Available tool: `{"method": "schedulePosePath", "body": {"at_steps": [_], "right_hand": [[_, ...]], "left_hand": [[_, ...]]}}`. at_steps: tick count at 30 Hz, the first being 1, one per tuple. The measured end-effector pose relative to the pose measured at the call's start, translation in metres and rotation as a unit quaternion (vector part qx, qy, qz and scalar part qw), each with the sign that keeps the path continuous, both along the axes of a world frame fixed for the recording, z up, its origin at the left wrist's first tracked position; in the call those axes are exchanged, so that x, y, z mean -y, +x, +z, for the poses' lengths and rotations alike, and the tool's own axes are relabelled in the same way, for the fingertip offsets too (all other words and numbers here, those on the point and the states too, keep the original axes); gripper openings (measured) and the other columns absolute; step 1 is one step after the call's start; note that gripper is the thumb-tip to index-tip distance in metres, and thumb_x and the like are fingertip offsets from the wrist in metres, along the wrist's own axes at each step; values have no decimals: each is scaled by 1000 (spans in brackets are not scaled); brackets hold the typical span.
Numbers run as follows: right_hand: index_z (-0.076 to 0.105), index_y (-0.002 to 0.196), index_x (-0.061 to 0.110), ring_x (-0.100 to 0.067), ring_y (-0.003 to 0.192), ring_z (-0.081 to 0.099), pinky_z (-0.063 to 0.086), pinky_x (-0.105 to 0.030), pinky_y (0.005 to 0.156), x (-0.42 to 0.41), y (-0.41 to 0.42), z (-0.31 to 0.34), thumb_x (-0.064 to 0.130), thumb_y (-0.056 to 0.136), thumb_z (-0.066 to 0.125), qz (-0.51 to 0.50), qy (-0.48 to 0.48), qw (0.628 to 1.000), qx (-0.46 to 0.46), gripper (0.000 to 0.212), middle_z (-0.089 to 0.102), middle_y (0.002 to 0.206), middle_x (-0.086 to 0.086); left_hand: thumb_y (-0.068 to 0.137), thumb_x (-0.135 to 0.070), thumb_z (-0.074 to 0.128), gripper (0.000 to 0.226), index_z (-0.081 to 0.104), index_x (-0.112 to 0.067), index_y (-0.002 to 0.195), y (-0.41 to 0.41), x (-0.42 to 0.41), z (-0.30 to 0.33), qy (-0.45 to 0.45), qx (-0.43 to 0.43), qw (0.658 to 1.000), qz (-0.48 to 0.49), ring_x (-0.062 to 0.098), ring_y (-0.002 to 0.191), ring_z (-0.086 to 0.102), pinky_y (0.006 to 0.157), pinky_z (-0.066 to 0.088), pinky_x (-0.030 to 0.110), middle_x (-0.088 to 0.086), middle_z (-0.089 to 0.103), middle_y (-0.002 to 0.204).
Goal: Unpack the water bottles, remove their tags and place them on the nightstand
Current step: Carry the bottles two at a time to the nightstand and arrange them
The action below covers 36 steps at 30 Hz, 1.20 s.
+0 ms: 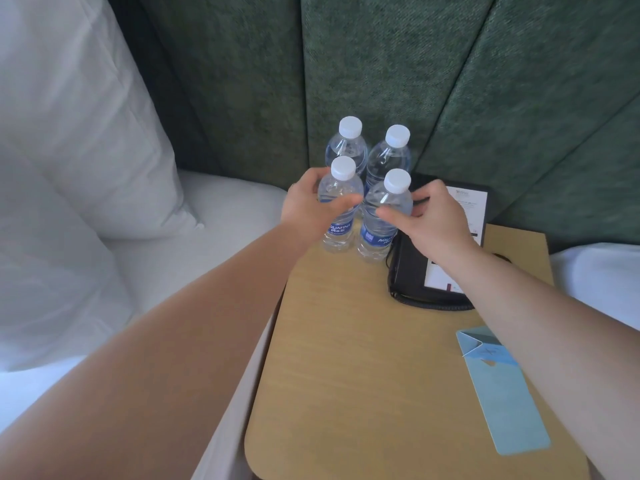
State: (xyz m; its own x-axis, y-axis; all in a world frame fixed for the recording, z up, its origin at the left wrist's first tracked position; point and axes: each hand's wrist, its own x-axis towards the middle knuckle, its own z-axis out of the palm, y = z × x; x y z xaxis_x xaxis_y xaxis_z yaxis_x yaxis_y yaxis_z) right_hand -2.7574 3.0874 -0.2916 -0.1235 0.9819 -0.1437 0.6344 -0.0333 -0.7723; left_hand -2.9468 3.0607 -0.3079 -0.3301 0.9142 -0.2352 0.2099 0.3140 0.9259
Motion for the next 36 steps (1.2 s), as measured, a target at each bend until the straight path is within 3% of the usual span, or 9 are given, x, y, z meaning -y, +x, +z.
{"method": "schedulePosePath", "body": {"at_steps": [3, 6, 9, 15, 25, 30, 34, 36], "right_hand": [[47, 117, 20, -9, 92, 57, 40, -26, 71, 3, -3, -2, 60, 71, 71, 6, -22, 1000, -18, 66, 58, 111, 7], [43, 133, 35, -4, 102, 59, 45, -28, 88, 7, -2, -2, 45, 80, 70, 46, -34, 996, -65, 60, 58, 120, 16], [49, 130, 31, -10, 104, 61, 49, -35, 93, 6, -4, -3, 37, 81, 72, 33, -11, 997, -76, 55, 62, 119, 11], [51, 121, 28, -17, 105, 61, 53, -46, 88, 0, -16, -6, 41, 74, 78, -52, -10, 992, -115, 56, 61, 115, 6], [46, 118, 26, -17, 101, 60, 53, -45, 88, -3, -23, -8, 40, 73, 79, -83, -2, 990, -113, 58, 57, 109, 7], [44, 126, 26, -15, 105, 58, 43, -30, 80, -2, -20, -7, 43, 76, 75, -70, -10, 993, -100, 62, 57, 119, 6], [34, 143, 26, -14, 119, 54, 42, -31, 95, 9, -12, -3, 47, 82, 67, -29, -38, 991, -125, 73, 54, 135, 6], [28, 148, 23, -16, 130, 45, 35, -31, 102, 18, -5, 3, 50, 88, 58, -14, -32, 995, -93, 72, 47, 144, 3]], "left_hand": [[70, -38, 84, 67, 54, -24, 128, -1, 1, -1, 7, 7, 1000, -6, 17, 112, 61, 95, 52, 43, -4, 63, 122], [70, -39, 84, 68, 54, -25, 129, -3, 1, -1, 5, 4, 1000, -10, 17, 111, 61, 95, 52, 44, -5, 63, 121], [69, -40, 85, 67, 54, -26, 127, -4, 0, -1, 2, 8, 1000, -16, 16, 111, 61, 94, 52, 44, -6, 63, 119], [69, -39, 85, 65, 54, -28, 124, -4, -4, 0, 3, 11, 1000, -22, 14, 109, 61, 93, 53, 44, -8, 63, 116], [69, -38, 85, 63, 49, -28, 121, -2, -6, -2, 21, 15, 1000, -3, 14, 106, 62, 93, 53, 42, -6, 62, 116], [73, -40, 82, 70, 45, -29, 132, 3, -3, -5, 7, 30, 1000, 7, 13, 112, 58, 96, 51, 42, -6, 59, 126], [74, -49, 78, 89, 33, -23, 147, 6, 1, 0, -39, 12, 999, 21, 18, 128, 48, 105, 43, 44, -1, 51, 141], [76, -52, 75, 93, 28, -22, 150, 9, 7, 5, -51, -25, 998, 9, 20, 135, 43, 107, 38, 39, 0, 45, 147]]}}
